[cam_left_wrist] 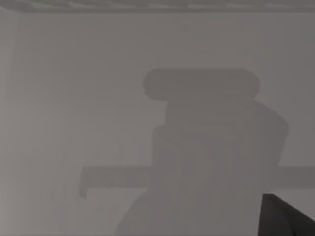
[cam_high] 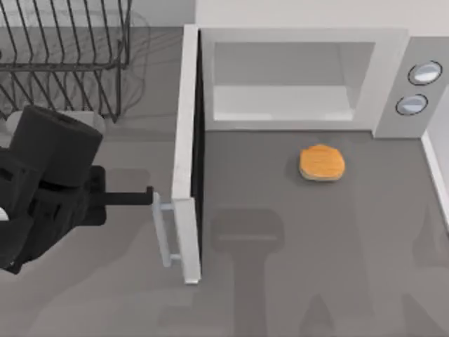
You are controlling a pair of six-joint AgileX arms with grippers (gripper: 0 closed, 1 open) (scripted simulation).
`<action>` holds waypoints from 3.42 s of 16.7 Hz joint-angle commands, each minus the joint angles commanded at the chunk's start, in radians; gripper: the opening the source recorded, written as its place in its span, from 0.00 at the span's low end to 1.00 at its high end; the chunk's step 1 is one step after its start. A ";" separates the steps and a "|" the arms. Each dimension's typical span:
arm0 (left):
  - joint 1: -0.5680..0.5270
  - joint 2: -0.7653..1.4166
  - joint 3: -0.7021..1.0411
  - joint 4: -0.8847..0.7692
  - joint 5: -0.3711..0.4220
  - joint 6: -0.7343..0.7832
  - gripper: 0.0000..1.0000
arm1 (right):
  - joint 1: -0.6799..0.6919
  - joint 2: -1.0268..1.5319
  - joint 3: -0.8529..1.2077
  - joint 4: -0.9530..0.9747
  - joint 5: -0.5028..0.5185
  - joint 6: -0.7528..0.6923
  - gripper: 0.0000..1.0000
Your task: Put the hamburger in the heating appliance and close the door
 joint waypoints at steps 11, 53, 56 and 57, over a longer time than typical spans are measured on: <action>0.001 0.094 -0.212 0.325 0.001 0.004 0.00 | 0.000 0.000 0.000 0.000 0.000 0.000 1.00; -0.615 0.982 0.938 -0.111 -0.337 -0.530 0.00 | 0.000 0.000 0.000 0.000 0.000 0.000 1.00; -0.627 1.020 0.987 -0.141 -0.343 -0.542 0.00 | 0.000 0.000 0.000 0.000 0.000 0.000 1.00; -0.627 1.020 0.987 -0.141 -0.343 -0.542 0.00 | 0.000 0.000 0.000 0.000 0.000 0.000 1.00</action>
